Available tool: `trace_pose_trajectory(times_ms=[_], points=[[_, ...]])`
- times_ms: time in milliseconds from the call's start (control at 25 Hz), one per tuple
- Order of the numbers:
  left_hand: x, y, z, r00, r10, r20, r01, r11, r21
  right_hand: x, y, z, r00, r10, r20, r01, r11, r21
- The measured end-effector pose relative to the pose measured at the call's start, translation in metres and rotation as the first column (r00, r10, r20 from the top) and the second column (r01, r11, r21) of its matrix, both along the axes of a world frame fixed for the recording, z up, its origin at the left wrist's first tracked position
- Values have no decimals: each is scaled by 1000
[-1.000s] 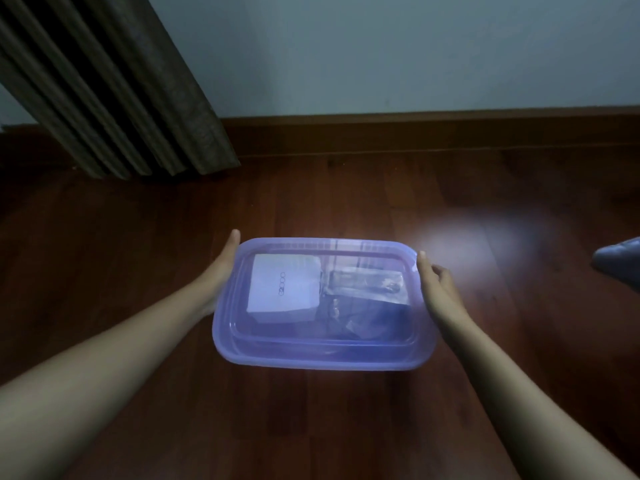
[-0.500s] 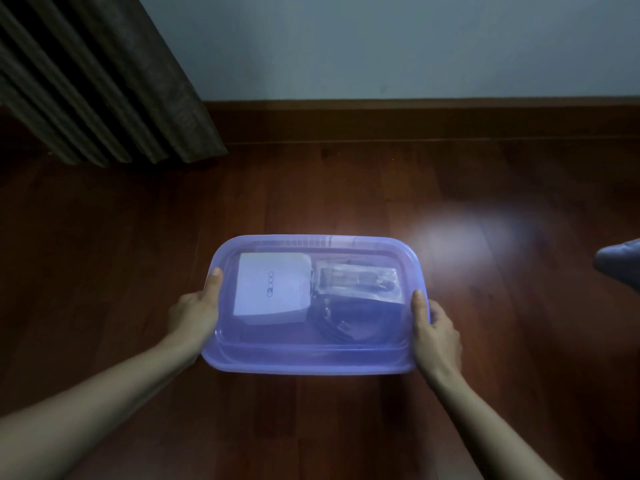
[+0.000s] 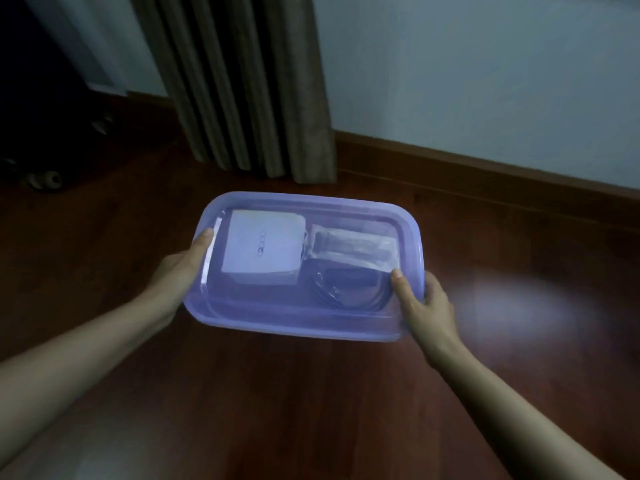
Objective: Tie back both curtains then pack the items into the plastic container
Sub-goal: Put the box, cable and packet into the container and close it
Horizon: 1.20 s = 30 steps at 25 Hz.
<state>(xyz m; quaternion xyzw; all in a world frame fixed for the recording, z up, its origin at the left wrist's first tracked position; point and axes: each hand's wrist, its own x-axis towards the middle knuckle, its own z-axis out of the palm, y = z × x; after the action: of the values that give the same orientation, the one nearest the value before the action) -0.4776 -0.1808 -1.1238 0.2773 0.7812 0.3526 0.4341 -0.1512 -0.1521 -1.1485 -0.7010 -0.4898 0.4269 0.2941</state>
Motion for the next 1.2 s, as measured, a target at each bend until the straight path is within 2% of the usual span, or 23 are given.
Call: trace_pose_trajectory(times_ms=[80,160,200,240,320,400,520,680,760,880,1000,1200], points=[[-27,-9,30,965,179,189,-196,978,73,-45,21,23,1000,4,-14,-4,1000,25],[-42,-25,47,789,433,436,-449,891,-72,-85,35,41,1000,16,-20,-16,999,31],[-51,-33,58,686,494,534,-489,857,-163,-111,42,50,999,35,-24,-34,999,23],[-57,-37,69,627,498,599,-471,855,-218,-136,47,58,998,51,-39,-51,999,6],[-65,-33,86,582,465,667,-439,870,-225,-179,52,69,994,81,-75,-82,996,-20],[-79,-21,98,577,474,665,-498,850,-173,-218,55,75,988,124,-90,-129,990,-50],[-108,-7,96,541,552,635,-650,753,-101,-262,60,76,971,188,-148,-201,976,-80],[-158,18,75,499,623,602,-728,678,-99,-312,76,62,860,226,-458,-353,911,-214],[-175,34,59,487,660,572,-756,646,-101,-337,85,55,830,210,-517,-414,852,-320],[-191,66,36,474,678,561,-771,628,-108,-373,109,29,801,-44,-598,-305,829,-470],[-204,98,10,470,693,547,-766,628,-137,-397,128,-4,763,-195,-616,-178,853,-490],[-228,133,-26,620,600,506,-658,749,-82,-412,145,-27,710,-307,-634,-95,850,-518]])
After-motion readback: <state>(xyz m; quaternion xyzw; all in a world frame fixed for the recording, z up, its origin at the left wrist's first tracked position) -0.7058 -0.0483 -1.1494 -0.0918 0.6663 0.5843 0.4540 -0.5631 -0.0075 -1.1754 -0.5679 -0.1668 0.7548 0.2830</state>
